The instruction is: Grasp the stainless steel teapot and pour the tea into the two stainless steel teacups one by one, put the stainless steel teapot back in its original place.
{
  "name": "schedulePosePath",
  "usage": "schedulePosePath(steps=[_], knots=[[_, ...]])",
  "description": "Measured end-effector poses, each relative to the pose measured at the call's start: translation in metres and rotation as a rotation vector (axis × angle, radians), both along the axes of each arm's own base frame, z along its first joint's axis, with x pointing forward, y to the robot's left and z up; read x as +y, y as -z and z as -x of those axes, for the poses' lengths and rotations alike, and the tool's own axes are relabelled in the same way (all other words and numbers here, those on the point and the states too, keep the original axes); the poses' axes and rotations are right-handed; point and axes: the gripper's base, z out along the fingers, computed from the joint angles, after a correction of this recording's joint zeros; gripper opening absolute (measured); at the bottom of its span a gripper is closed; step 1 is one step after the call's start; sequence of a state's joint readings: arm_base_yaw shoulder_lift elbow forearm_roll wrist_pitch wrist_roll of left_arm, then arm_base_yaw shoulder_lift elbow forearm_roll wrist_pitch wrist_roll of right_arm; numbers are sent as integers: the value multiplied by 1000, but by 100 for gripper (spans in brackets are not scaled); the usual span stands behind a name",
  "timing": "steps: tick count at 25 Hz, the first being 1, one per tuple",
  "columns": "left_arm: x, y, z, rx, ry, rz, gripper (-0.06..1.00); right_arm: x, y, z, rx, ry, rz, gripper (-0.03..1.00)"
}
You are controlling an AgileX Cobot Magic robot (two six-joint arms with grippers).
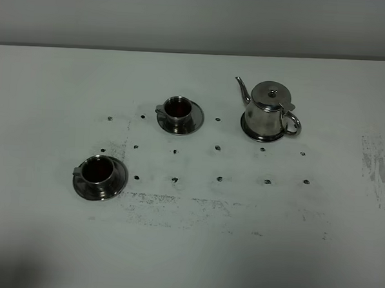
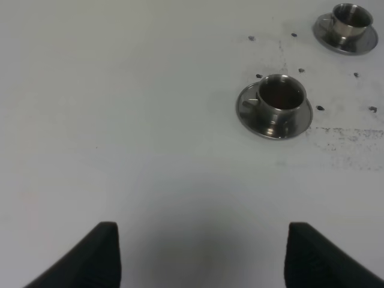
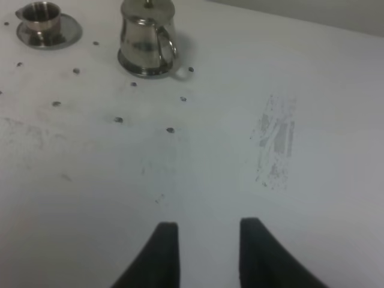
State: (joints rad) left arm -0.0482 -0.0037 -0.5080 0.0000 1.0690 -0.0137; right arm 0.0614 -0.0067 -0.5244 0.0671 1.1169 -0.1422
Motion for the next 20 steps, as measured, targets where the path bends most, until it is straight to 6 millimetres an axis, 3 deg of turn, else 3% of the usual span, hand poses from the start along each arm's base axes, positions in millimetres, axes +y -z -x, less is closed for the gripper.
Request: schedulePosePath(steps=[20], knots=[[0, 0, 0, 0, 0, 0, 56, 0, 0, 0, 0, 1, -2, 23]])
